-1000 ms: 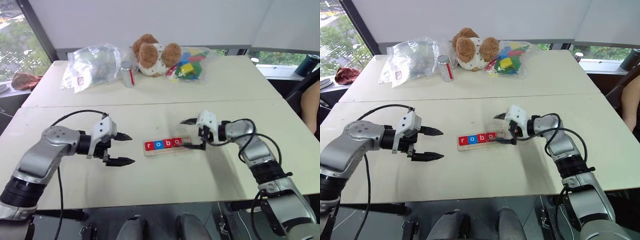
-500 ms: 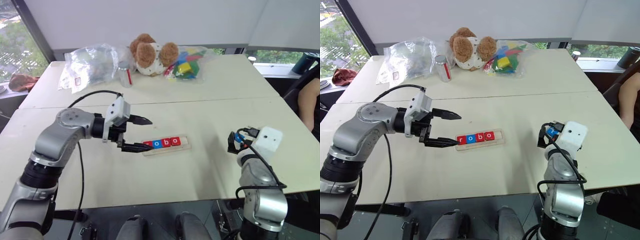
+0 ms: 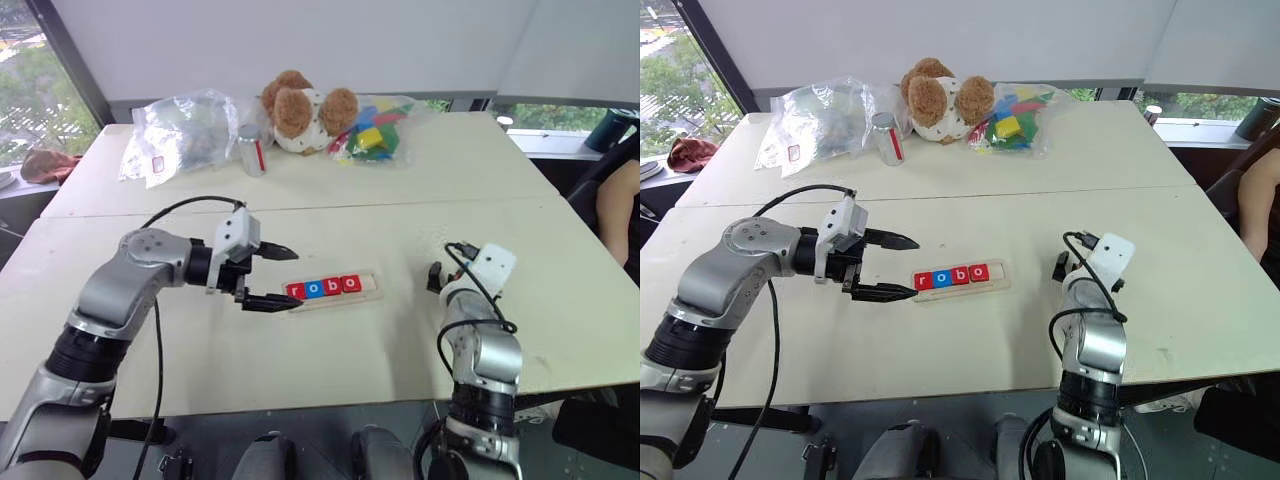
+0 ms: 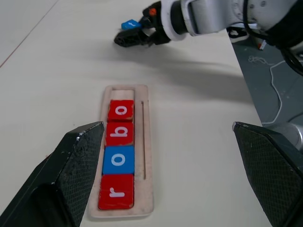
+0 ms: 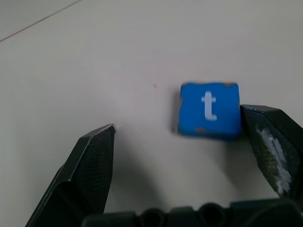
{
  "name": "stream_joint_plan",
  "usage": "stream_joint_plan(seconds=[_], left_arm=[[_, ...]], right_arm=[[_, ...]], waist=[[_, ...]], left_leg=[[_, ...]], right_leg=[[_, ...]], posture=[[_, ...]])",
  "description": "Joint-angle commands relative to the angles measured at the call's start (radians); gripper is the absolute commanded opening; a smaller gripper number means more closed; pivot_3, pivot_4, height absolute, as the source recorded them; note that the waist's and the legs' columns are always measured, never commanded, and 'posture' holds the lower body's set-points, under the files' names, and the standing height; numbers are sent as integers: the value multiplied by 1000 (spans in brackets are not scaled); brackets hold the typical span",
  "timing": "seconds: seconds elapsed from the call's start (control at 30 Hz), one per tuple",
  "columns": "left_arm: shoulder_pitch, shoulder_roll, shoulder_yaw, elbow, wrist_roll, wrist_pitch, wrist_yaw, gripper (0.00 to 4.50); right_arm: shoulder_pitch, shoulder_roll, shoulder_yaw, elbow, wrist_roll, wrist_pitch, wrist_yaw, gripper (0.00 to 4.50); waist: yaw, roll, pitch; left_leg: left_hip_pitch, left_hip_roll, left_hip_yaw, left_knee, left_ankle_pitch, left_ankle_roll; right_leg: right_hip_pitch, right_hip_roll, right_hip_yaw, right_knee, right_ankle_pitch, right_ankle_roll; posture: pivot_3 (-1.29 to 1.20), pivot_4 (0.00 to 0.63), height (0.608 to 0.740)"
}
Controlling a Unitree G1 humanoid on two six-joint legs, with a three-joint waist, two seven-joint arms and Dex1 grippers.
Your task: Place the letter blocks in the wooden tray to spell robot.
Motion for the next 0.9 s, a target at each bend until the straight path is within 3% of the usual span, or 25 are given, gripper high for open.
stream_joint_plan(seconds=[0.03,0.17,0.27,0.37,0.4,0.6,0.73,0.9], left_arm=[[8,15,33,-42,-1,-8,16,4500],[26,20,43,-57,-7,-3,33,4500],[33,22,47,-63,-10,-1,41,4500],[34,23,51,-65,-16,2,49,4500],[33,24,52,-63,-17,2,49,4500],[23,13,42,-54,-13,-5,55,4500],[27,15,42,-48,-10,-10,50,4500],[29,20,40,-33,-4,-22,39,4500]], right_arm=[[-33,-36,-39,142,0,-59,-53,4405],[-43,-47,-42,197,16,-75,-75,4405],[-16,-34,-17,181,13,-68,-84,3133],[51,-13,36,103,-4,-36,-84,1553],[68,-8,48,85,-5,-26,-83,1254],[127,-46,132,37,-15,-61,-8,1280],[183,-187,237,-107,10,-141,217,1280],[317,-250,239,-334,51,-7,308,1280]], waist=[[1,0,0],[2,-3,-2],[9,-3,-2],[14,-4,-2],[14,-4,-2],[9,-4,-3],[8,-3,-2],[6,-2,-2]], left_leg=[[0,0,0,0,0,0],[1,0,-1,0,0,0],[1,0,-2,0,0,0],[1,0,-4,0,0,0],[1,0,-6,-1,0,0],[1,0,-6,-2,-1,1],[0,0,-6,-2,-1,1],[0,3,-5,-2,-1,2]], right_leg=[[0,0,0,0,0,0],[2,0,0,0,0,0],[2,0,0,0,0,0],[3,0,-1,0,0,0],[3,0,-1,0,0,0],[3,0,-1,-2,0,0],[4,1,-1,-6,0,0],[4,4,0,-7,0,0]], posture=[[0,150,740],[0,150,740],[0,150,740],[0,150,740],[0,150,740],[0,150,740],[0,150,740],[0,150,740]])
